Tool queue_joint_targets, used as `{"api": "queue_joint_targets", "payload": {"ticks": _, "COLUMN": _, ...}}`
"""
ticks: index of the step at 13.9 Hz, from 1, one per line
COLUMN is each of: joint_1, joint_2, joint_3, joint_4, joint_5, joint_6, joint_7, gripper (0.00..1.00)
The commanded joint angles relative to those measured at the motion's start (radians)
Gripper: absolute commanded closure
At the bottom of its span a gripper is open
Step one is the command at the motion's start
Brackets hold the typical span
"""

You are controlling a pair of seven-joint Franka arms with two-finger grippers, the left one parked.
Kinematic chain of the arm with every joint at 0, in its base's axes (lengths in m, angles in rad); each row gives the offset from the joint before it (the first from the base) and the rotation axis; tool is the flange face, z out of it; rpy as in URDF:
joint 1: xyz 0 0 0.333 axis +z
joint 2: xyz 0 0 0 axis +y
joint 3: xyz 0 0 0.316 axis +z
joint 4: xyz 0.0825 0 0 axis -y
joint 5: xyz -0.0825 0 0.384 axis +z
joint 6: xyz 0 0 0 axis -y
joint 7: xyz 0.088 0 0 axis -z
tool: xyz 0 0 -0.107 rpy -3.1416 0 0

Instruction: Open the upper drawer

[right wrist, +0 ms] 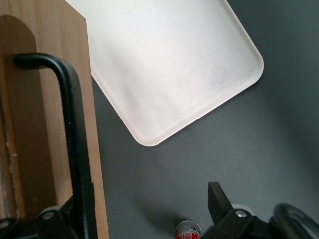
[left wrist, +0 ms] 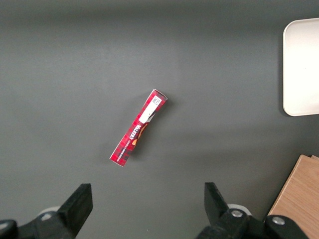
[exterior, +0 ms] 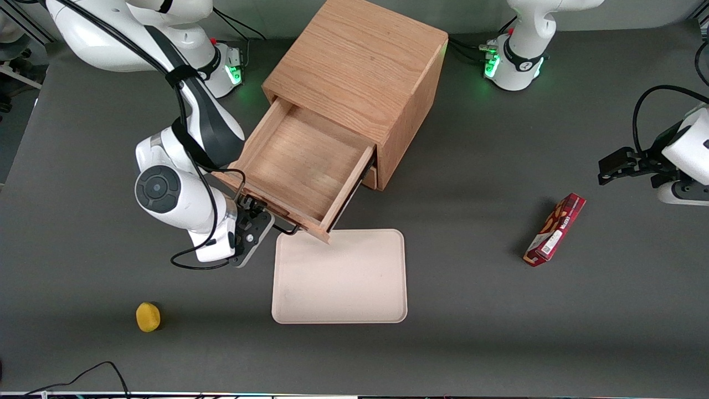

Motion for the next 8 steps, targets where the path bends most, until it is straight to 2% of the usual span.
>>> {"api": "queue_joint_targets", "payload": {"ticks": 1, "joint_1": 0.004, "joint_2": 0.035, "joint_3": -0.001, "joint_4": 0.079, "joint_5": -0.023, "joint_6": -0.052, "joint_7": -0.012, "gripper": 0.0}}
{"api": "queue_joint_targets", "payload": {"ticks": 8, "joint_1": 0.025, "joint_2": 0.035, "joint_3": 0.005, "joint_4": 0.144, "joint_5": 0.009, "joint_6": -0.137, "joint_7": 0.065, "gripper": 0.0}}
